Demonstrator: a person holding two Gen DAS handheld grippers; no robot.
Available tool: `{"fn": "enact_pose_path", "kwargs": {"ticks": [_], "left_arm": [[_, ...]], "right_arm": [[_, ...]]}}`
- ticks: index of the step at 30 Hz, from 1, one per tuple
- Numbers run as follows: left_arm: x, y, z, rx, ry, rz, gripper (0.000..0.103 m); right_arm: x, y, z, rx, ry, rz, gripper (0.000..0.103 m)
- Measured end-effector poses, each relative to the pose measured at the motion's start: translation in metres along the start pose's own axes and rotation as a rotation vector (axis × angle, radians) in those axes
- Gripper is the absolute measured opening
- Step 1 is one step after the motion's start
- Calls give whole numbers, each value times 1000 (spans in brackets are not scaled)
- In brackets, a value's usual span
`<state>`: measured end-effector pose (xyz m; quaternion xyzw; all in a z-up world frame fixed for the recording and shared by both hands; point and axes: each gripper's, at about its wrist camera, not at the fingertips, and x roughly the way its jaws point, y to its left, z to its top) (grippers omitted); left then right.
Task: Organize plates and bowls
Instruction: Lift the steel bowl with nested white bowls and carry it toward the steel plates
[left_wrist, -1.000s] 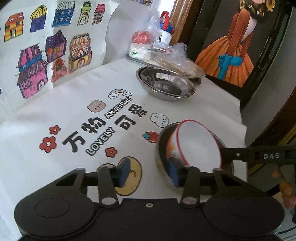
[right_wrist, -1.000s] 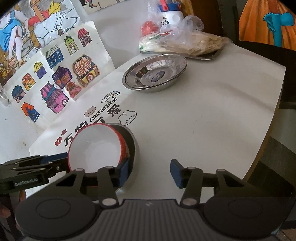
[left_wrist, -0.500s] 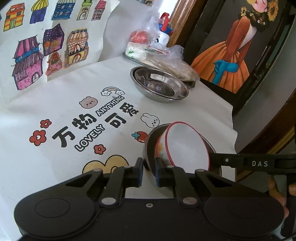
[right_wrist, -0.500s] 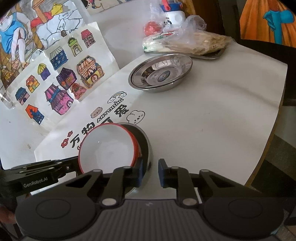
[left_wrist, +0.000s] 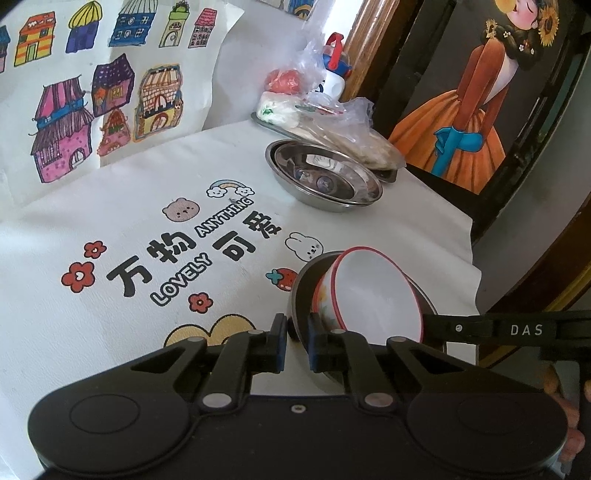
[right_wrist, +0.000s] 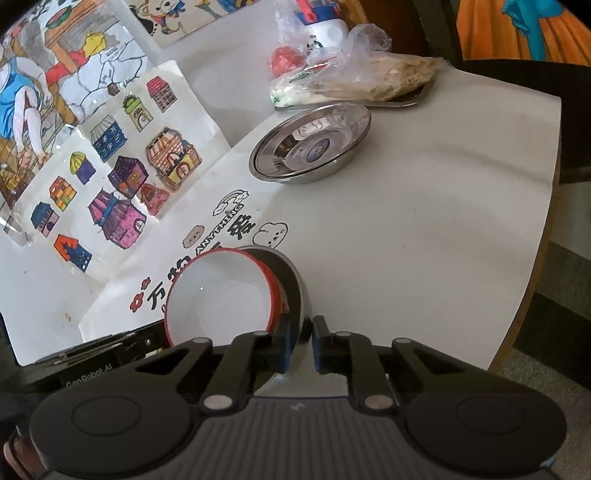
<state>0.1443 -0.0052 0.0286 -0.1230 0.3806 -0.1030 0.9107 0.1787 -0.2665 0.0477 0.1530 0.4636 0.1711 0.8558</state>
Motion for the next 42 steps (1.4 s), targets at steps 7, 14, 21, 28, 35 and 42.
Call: {"fn": "enact_pose_path", "kwargs": {"ticks": [7, 14, 21, 28, 35, 42], "left_arm": [[1, 0, 0, -21, -5, 7, 9], [2, -1, 1, -30, -7, 13, 9], [7, -8, 16, -20, -38, 3, 9], [22, -12, 30, -14, -53, -4, 8], [36, -4, 36, -58, -43, -16, 8], [42, -4, 45, -72, -58, -18, 8]], "right_arm": [[-1, -2, -4, 30, -25, 3, 13], [-3, -4, -4, 56, -30, 6, 13], [4, -15, -1, 111, -27, 6, 13], [10, -20, 9, 120, -44, -2, 13], [16, -20, 21, 106, -61, -6, 13], [20, -23, 29, 110, -64, -2, 13]]}}
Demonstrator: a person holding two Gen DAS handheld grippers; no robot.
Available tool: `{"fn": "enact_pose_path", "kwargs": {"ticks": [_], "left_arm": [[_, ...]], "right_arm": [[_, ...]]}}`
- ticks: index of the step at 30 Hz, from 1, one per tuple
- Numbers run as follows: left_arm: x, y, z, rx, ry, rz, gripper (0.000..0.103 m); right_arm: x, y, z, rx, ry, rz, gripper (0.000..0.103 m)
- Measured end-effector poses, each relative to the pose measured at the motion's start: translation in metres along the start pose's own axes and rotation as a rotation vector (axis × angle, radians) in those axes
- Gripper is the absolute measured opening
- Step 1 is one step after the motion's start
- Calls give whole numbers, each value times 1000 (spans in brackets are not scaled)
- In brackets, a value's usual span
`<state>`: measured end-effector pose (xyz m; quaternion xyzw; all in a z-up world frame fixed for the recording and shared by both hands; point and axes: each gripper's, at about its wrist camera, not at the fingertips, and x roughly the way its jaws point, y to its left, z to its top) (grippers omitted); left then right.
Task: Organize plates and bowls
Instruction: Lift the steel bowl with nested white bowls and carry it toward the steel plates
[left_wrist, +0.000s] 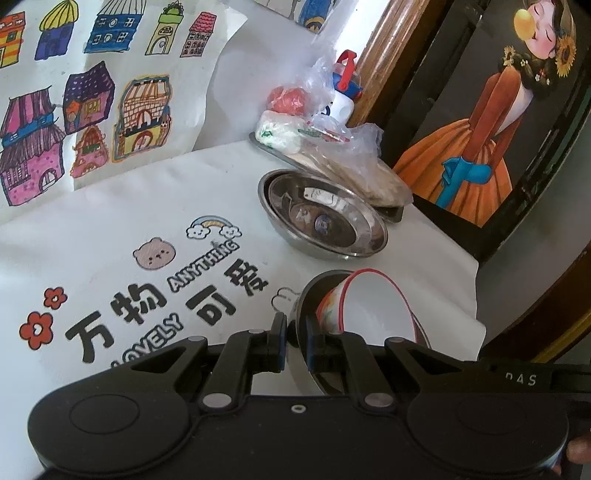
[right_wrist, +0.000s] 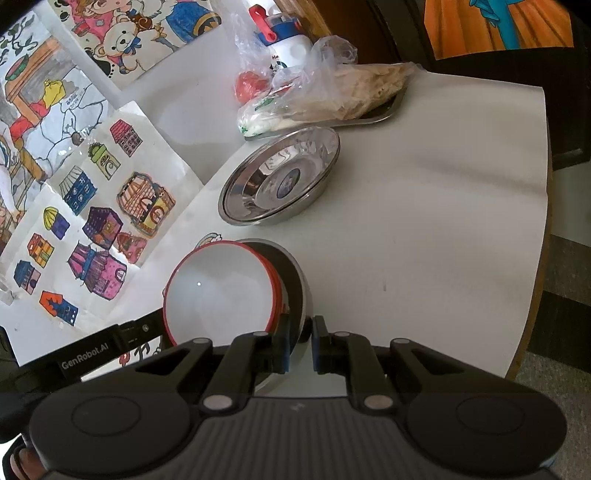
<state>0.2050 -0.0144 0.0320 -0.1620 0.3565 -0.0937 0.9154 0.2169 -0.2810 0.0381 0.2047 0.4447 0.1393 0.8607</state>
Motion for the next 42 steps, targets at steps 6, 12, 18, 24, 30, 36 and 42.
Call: {"fn": "enact_pose_path", "kwargs": {"ticks": [6, 12, 18, 24, 30, 36, 42], "left_arm": [[5, -6, 14, 6, -29, -11, 8], [10, -12, 24, 5, -51, -20, 8], [14, -15, 37, 4, -71, -24, 8], [18, -19, 55, -2, -103, -24, 8], [25, -21, 81, 4, -149, -20, 8], [44, -21, 102, 10, -168, 1, 8], [75, -15, 111, -16, -145, 8, 8]], "right_arm": [[-3, 0, 14, -2, -34, 1, 13], [-6, 2, 27, -10, -67, -1, 13], [-10, 7, 43, -30, -106, 1, 13], [-5, 12, 61, -43, -126, 5, 13], [8, 18, 85, -63, -133, 11, 13], [27, 16, 106, -67, -129, 6, 13], [46, 12, 124, -77, -137, -20, 13]]}}
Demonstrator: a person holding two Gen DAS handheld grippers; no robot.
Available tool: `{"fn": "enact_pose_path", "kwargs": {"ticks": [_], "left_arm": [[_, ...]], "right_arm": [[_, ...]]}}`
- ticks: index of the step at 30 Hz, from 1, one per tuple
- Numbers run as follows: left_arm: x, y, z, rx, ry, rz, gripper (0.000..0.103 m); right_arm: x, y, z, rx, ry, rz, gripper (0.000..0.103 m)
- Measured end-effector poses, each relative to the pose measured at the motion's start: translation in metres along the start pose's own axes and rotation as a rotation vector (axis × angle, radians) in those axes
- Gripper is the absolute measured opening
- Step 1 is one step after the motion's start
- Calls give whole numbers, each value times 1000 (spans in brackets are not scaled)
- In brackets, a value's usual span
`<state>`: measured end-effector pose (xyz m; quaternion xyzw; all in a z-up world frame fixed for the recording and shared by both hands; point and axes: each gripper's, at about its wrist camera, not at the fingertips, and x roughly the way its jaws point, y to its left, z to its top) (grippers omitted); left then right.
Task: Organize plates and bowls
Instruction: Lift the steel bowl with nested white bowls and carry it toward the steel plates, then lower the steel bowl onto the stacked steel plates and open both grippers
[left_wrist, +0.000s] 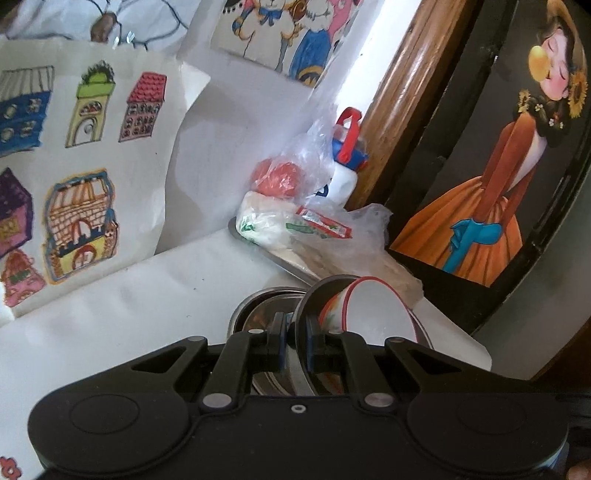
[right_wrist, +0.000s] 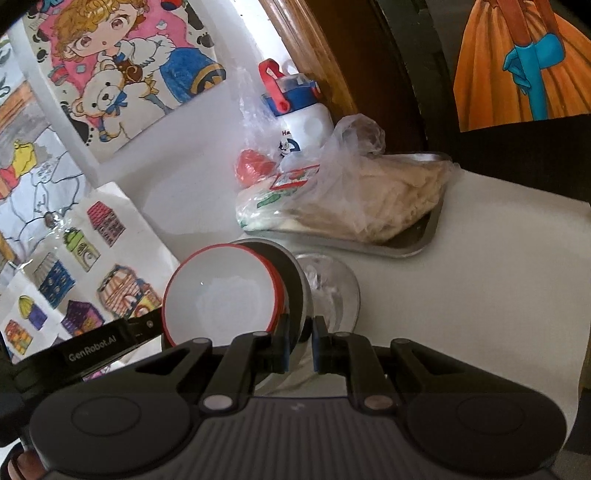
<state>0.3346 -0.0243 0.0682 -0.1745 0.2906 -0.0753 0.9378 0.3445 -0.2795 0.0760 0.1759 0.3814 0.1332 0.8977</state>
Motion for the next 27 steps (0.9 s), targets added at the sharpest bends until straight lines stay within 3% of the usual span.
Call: {"fn": "enact_pose_path", "kwargs": {"ticks": [11, 27], "left_arm": [[40, 7, -1, -15, 63, 26, 8], [60, 10, -1, -5, 99, 65, 8]], "right_arm": [[24, -4, 15, -22, 9, -24, 14], [48, -10, 13, -6, 35, -39, 14]]}}
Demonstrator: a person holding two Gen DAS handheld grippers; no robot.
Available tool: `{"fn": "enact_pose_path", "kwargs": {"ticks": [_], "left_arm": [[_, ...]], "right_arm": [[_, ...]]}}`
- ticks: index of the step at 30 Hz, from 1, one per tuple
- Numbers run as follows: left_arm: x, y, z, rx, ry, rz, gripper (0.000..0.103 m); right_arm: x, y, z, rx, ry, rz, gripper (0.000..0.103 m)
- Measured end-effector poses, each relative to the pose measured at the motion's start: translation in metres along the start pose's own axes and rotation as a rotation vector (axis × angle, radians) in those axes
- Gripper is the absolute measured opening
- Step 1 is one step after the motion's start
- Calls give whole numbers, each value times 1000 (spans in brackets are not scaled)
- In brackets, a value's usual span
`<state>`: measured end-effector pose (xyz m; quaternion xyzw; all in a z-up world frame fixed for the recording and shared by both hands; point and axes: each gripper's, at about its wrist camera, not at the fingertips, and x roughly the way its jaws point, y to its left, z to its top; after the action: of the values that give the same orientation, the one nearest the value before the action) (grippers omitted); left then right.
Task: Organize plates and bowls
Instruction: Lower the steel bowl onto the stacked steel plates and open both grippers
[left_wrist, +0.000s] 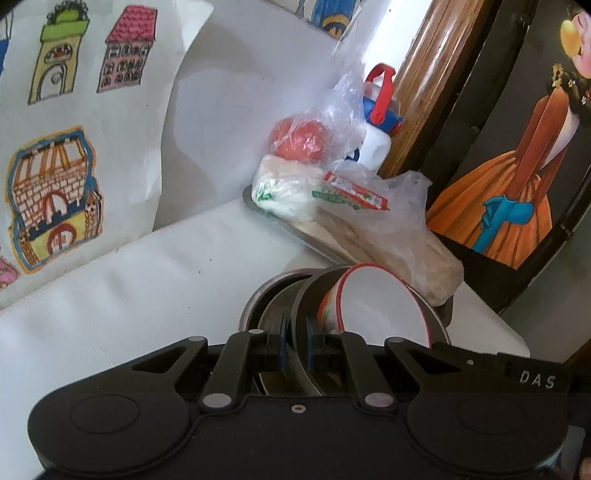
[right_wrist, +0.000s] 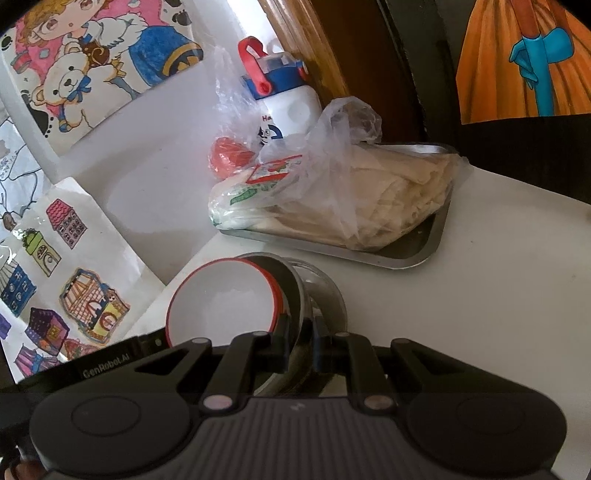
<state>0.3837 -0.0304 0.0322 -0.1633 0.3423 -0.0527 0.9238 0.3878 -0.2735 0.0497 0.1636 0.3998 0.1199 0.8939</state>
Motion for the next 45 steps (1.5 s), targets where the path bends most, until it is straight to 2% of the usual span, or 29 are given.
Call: {"fn": "enact_pose_path", "kwargs": {"ticks": [8, 19, 25, 30, 35, 36, 37, 42, 43, 45], "left_arm": [[4, 1, -2, 16, 1, 0, 9], [5, 4, -4, 23, -11, -21, 10], [5, 6, -6, 8, -20, -19, 17], [5, 9, -8, -1, -27, -5, 30], [3, 12, -11, -9, -35, -4, 33], [0, 11, -11, -1, -40, 4, 37], [-2, 10, -12, 8, -46, 14, 39], [-20, 15, -12, -13, -77, 7, 67], [-25, 17, -12, -21, -81, 1, 69], [-36, 18, -13, -18, -97, -2, 71]], "right_arm": [[1, 0, -3, -14, -25, -3, 14], [-2, 0, -17, -58, -113, -3, 15], [-3, 8, -24, -120, -164, -37, 15], [-4, 9, -27, -126, -188, -45, 16], [-7, 9, -32, -124, -216, -58, 19], [-9, 9, -33, -118, -219, -54, 20], [-11, 9, -34, -112, -223, -55, 22], [-31, 16, -38, -104, -260, -61, 41], [-36, 17, -39, -101, -270, -58, 44], [-47, 23, -42, -102, -295, -49, 57]]}}
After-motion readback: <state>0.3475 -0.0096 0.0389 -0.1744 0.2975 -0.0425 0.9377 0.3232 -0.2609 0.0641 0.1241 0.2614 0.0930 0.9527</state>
